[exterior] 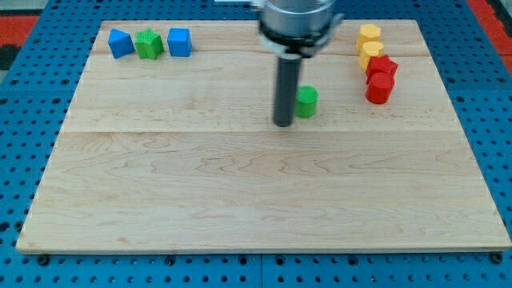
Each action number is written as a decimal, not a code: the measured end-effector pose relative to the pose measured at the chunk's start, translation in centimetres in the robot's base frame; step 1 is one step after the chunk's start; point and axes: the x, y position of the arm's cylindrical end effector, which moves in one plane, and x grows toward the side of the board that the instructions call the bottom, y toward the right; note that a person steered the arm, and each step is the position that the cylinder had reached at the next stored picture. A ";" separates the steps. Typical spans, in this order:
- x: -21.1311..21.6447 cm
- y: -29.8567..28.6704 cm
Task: Move green circle below red circle
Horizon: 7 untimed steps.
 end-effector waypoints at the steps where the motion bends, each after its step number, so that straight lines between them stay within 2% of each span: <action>1: -3.7 -1.7; 4: -1.0 11.3; 7: 0.2 15.6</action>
